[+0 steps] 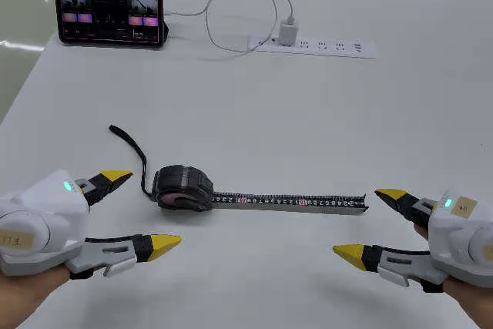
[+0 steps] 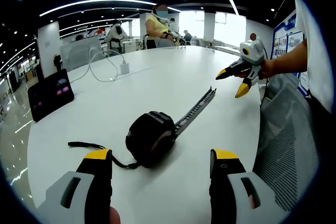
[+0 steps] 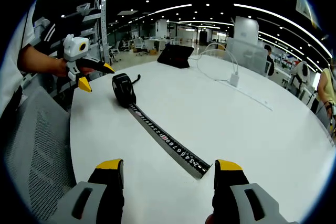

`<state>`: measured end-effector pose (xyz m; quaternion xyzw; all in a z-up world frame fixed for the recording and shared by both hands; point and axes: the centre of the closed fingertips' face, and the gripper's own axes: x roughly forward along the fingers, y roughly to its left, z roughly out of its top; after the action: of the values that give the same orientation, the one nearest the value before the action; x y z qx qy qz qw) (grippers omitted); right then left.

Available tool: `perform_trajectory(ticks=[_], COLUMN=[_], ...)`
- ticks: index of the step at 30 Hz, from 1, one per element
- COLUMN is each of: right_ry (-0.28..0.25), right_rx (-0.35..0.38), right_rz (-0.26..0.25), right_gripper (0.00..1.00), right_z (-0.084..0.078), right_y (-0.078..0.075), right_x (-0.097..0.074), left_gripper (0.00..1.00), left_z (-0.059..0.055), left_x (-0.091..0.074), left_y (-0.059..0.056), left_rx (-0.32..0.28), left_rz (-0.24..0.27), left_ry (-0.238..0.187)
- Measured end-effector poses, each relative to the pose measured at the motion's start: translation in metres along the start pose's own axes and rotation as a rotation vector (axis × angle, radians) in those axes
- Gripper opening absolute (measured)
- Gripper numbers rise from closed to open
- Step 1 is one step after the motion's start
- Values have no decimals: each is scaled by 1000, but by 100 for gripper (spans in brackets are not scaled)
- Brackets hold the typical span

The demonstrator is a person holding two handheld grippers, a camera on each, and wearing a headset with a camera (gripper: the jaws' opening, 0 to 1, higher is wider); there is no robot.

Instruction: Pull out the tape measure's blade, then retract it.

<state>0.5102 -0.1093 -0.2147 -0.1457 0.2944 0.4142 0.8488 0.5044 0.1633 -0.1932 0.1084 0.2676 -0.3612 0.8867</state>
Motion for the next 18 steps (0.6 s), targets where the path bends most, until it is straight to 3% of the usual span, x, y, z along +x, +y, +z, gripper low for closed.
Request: perform_trajectory(ticks=[9, 18], right_ry=[-14, -31], right_rx=[32, 61], right_rz=[-23, -66], right_gripper=[70, 71], right_z=[-9, -14], right_y=[6, 2], right_x=[-5, -12], left_gripper=[74, 75], left_z=[-10, -11], left_x=[-6, -11], left_y=[-6, -10], left_rx=[-40, -85], left_rz=[24, 46], left_ry=[-6, -27])
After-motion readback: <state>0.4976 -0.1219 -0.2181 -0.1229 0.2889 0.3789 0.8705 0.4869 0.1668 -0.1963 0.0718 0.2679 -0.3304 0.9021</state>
